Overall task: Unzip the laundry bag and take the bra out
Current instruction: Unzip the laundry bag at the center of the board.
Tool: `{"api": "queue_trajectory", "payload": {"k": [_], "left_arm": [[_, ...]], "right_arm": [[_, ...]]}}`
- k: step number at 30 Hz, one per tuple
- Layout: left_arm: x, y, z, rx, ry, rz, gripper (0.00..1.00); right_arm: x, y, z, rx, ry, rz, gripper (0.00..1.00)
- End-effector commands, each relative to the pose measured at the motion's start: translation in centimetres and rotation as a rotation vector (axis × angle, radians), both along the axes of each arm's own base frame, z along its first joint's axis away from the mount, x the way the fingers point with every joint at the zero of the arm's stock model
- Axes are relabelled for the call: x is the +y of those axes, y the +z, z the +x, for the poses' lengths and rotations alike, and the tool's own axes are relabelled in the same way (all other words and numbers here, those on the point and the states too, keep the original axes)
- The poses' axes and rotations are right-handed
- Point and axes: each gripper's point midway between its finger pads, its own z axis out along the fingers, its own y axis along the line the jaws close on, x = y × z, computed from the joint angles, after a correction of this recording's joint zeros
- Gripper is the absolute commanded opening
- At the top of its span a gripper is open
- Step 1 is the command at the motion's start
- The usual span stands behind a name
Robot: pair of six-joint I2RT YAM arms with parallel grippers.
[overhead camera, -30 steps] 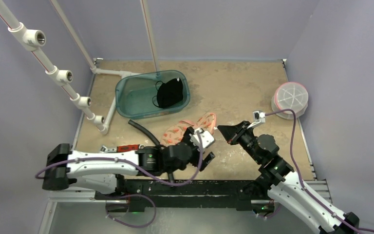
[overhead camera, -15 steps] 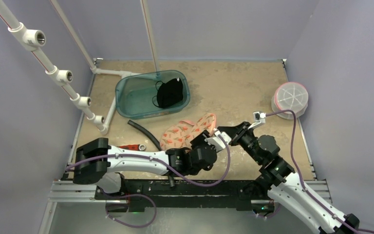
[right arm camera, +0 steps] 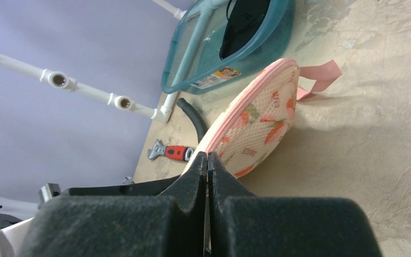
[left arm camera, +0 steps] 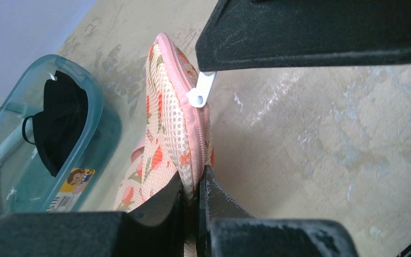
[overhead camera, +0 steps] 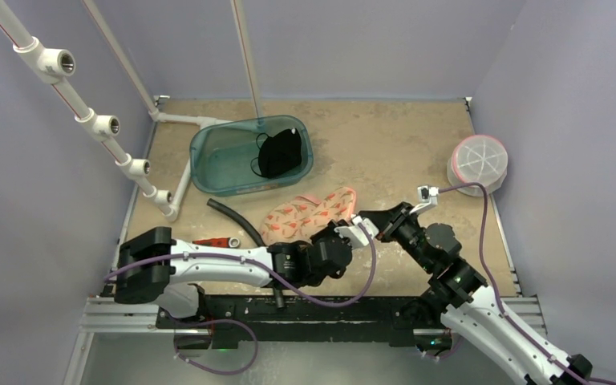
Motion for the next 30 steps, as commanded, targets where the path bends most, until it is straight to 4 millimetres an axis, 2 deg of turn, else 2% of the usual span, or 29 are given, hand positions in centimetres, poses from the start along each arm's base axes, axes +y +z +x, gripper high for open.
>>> {"api": "queue_trajectory", "payload": {"k": [1,3,4,7,9,11,14,16,22,30], "left_arm": [[1.1,2.8,-0.5,-0.012,-0.075,0.087,0.0],[1.5,3.6,-0.6,-0.013,-0.097,0.127,0.0],[1.6,4.0,-0.8,-0.007,-0.117,0.15,0.0],[1.8,5.1,-1.0,0.0,-0.155,0.206,0.0],[2.0,5.6,-0.8,0.019,-0.181,0.235,0.0],[2.0,5.9,-0.7,0.062,-0.222,0.242,0.0],[2.3,6.8,0.1,0.128,-0.252,0.219,0.0],[2.8,7.5,0.9,0.156,-0.248,0.197,0.0],[2.8,8.2,1.0,0.234,-0.279,0.197,0.0],[2.1,8.6,0.7,0.268,-0.304,0.165,0.0]], "right_arm": [[-0.9,1.1,0.7,-0.019,-0.065,0.016,0.0],[-1.1,1.2,0.6,-0.029,-0.067,0.006,0.0],[-1.1,1.3,0.6,-0.04,-0.065,-0.002,0.05],[-1.2,2.2,0.4,-0.092,-0.044,-0.037,0.39],[-1.2,3.3,0.1,-0.145,-0.028,-0.069,0.52],[-1.6,4.5,0.1,-0.217,-0.03,-0.113,0.57],[-1.1,6.4,-0.8,-0.338,0.038,-0.153,0.58],[-1.1,6.9,-1.1,-0.374,0.056,-0.176,0.56],[-0.7,7.3,-1.4,-0.461,0.1,-0.244,0.49],[0.3,7.5,-0.5,-0.491,0.117,-0.266,0.5]]}}
